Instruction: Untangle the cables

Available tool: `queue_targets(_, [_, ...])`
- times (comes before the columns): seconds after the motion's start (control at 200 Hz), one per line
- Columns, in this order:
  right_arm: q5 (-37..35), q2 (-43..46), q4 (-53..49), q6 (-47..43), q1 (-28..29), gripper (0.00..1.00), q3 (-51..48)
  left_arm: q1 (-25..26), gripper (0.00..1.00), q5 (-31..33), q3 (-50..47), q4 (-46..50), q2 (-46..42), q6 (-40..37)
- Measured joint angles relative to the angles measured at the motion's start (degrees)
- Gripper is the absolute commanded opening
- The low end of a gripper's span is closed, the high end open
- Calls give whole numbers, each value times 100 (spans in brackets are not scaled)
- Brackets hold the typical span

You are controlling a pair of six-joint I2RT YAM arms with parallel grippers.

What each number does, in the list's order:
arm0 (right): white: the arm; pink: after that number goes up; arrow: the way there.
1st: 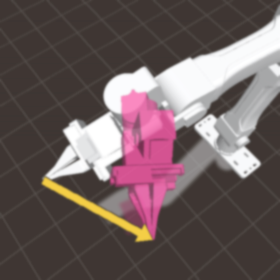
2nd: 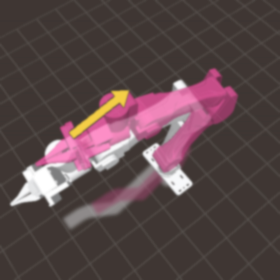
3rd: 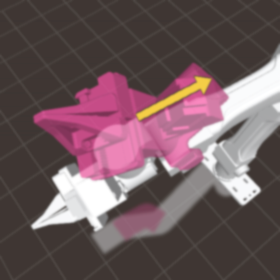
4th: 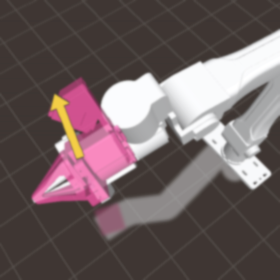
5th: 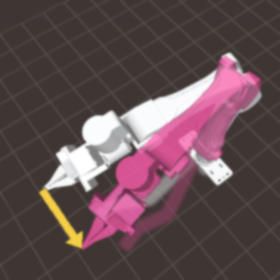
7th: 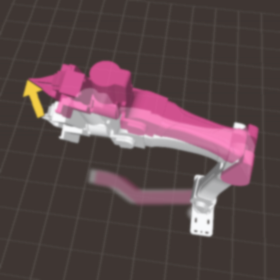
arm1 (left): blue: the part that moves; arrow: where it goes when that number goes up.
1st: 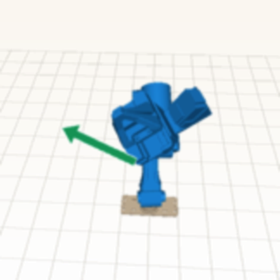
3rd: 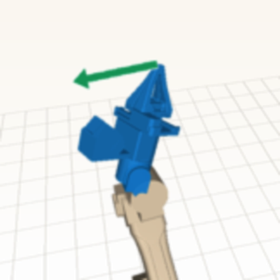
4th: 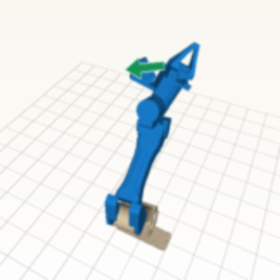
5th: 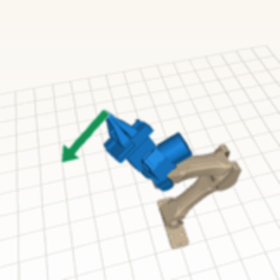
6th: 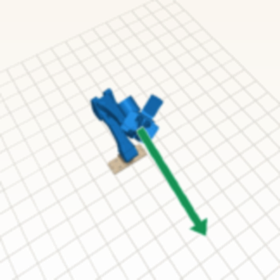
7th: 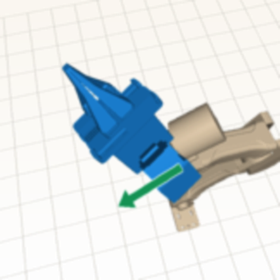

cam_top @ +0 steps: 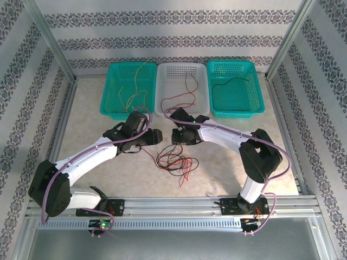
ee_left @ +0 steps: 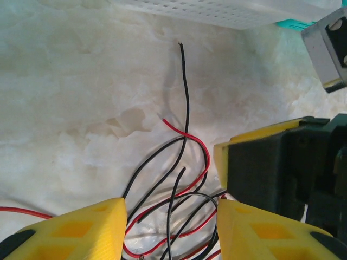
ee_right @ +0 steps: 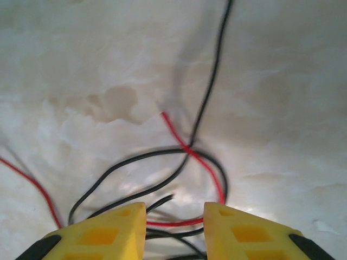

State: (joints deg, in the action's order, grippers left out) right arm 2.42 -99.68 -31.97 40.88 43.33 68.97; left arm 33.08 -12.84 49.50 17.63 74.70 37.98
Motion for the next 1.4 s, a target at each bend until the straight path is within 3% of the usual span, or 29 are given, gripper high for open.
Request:
queue_targets(0.235, [470,-2,-107,146,516,38,66,-9,43,214,-350,105,-280,144])
queue_targets(0.445, [741,-227,-254,326,682,32,81,-59,44,457,-407,127,-925,323])
queue_targets(0.695, [824,-1043,-411,446,682,29,420,-74,45,455,-407,129,-981,345])
queue_targets(0.875, [841,-1086,-468,452,682,9,468,-101,47,452,-407,127,-981,343])
queue_targets(0.989, [824,-1071,-514,411,682,3,531,-101,51,411,-407,116,-984,326])
queue_targets(1.119, [739,-643,-575,258,682,0,533,-101,51,295,-407,-70,-1067,323])
queue_targets(1.404, [654,1464,-470,-37,662,0,798,-92,54,-413,-573,-1408,-1174,415])
